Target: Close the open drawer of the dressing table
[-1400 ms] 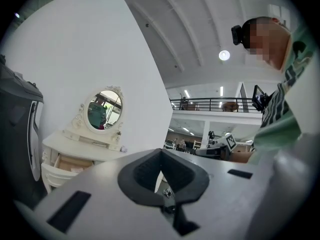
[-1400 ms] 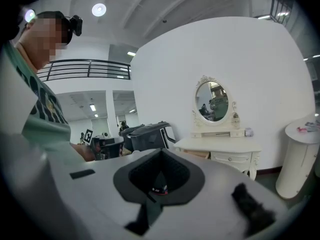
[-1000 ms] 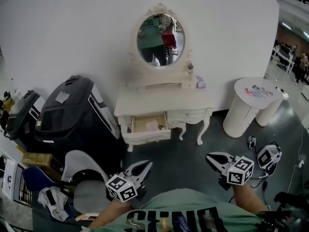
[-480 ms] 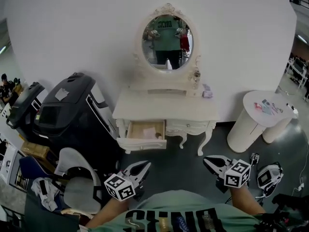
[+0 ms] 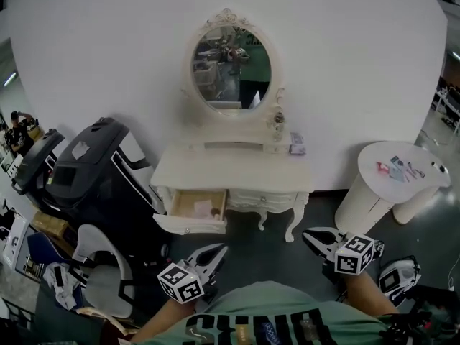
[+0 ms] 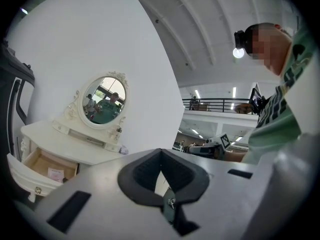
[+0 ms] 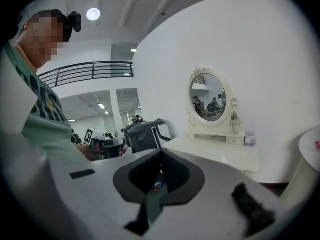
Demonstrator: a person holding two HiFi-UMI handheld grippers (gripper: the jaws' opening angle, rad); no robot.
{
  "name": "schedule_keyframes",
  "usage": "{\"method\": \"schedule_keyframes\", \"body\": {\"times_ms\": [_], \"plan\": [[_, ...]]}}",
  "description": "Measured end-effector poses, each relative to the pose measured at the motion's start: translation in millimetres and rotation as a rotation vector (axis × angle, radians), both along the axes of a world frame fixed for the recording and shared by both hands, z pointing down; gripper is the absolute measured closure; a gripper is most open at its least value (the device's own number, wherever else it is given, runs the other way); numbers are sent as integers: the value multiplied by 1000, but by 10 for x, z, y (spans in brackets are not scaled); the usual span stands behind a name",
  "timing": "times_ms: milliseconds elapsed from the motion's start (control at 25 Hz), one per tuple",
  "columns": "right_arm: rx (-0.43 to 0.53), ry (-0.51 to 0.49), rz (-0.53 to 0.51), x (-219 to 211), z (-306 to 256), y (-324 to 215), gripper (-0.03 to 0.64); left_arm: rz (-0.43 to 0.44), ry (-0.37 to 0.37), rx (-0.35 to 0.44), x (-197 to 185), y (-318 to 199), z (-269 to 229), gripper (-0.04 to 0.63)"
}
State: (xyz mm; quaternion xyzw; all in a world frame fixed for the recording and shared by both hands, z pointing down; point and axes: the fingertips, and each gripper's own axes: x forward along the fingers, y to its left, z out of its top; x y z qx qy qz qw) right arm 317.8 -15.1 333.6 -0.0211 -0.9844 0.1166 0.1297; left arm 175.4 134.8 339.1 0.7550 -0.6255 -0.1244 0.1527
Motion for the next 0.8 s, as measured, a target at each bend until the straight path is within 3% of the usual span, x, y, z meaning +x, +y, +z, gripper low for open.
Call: {"method": "schedule_keyframes", "body": {"times_ms": [400,800], "plan": [[-43,21,24,-93,222,-332,606,28,17,-25,-121,-354,146,586],[23,26,132,-1009,-30,-398,606,163,16,26,-1176,-645,23,586]]}}
